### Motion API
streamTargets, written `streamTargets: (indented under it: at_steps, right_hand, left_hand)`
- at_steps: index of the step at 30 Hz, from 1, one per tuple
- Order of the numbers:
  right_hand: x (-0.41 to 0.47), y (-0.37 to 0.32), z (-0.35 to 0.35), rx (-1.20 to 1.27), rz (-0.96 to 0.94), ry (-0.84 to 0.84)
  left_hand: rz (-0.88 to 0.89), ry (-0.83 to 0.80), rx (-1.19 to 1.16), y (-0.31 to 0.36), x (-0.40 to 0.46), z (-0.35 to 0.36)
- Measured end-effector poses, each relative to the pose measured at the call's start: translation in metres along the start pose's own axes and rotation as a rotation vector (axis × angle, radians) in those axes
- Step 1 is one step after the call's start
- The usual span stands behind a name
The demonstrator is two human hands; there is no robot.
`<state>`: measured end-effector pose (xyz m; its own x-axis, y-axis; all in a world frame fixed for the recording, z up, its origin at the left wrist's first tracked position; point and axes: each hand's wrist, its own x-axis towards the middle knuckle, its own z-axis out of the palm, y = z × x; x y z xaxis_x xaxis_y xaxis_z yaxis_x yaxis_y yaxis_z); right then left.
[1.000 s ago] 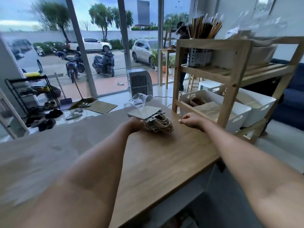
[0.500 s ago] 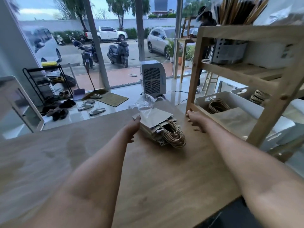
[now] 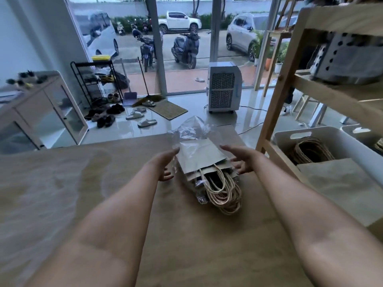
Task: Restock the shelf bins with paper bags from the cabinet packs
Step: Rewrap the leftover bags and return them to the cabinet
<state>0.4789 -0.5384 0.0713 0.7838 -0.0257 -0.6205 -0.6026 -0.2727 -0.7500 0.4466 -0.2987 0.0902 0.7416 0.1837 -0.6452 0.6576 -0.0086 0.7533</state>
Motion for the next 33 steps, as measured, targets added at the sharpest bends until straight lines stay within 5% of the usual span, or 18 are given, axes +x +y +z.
streamTargets:
  at_steps: [10, 21, 33]
  right_hand:
    - [0.015, -0.015, 0.010, -0.125, 0.001, -0.151]
    - [-0.041, 0.008, 0.017, -0.111, 0.019, -0.026]
    - [-0.194, 0.096, 0.058, 0.087, 0.047, 0.252]
  left_hand:
    - [0.004, 0.028, 0.103, -0.002, 0.016, 0.019]
    - [0.061, -0.033, 0.168, -0.019, -0.018, 0.010]
    - [0.213, -0.346, 0.416, -0.080, -0.126, -0.039]
